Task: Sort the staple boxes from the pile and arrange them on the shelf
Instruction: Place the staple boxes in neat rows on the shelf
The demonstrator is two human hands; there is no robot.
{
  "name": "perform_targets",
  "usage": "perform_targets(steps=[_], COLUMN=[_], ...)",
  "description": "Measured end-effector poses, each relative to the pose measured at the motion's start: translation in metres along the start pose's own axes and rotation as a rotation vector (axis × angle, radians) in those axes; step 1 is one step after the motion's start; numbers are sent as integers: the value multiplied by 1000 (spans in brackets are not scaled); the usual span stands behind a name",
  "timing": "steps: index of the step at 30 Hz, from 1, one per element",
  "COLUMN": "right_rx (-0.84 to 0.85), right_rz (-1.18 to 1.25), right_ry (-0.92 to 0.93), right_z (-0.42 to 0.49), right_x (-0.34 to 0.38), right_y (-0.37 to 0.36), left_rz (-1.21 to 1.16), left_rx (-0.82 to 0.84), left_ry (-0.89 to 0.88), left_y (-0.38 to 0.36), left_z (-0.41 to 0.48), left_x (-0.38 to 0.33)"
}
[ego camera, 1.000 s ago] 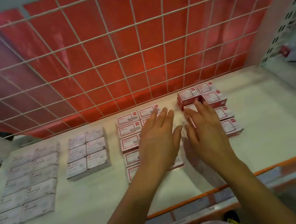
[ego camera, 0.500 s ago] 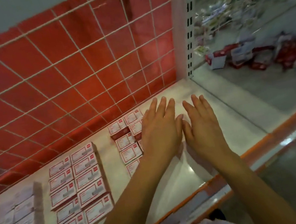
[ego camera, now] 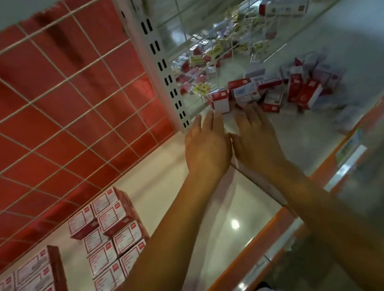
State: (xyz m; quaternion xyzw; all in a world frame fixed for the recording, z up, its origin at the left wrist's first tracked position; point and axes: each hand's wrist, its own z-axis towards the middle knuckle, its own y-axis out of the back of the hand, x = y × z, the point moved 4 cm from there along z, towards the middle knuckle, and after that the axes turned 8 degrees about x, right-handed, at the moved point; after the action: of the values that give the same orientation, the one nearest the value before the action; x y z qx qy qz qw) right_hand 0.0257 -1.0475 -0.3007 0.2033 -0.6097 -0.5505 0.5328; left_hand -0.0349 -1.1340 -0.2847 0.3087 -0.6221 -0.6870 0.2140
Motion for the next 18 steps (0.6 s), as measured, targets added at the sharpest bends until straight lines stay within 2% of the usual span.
perform_targets(steps=[4,7,9,11,13,15,18], right_rx=[-33,-45,-6,101,126,79,80], right_rz=[40,47,26,9,64,156,255], right_ry=[-50,-105,-138,-147,-171,-221,-176], right_z=[32,59,71,80,88,95,94], right_x=[-21,-37,-46,-53,-60,-71,-76], right_y=[12,22,32,34,34,30,25], left_rz=[52,1,-5,8,-24,-101,-190], left_rx=[2,3,8,44,102,135,74], left_ry=[-25,-1,-3,13,35,68,87], left_y=[-10,-9,-7,-8,-8,-8,-10], left_z=[44,72,87,100,110,113,109], left_x=[-9,-12,-12,-10,-9,-7,-7])
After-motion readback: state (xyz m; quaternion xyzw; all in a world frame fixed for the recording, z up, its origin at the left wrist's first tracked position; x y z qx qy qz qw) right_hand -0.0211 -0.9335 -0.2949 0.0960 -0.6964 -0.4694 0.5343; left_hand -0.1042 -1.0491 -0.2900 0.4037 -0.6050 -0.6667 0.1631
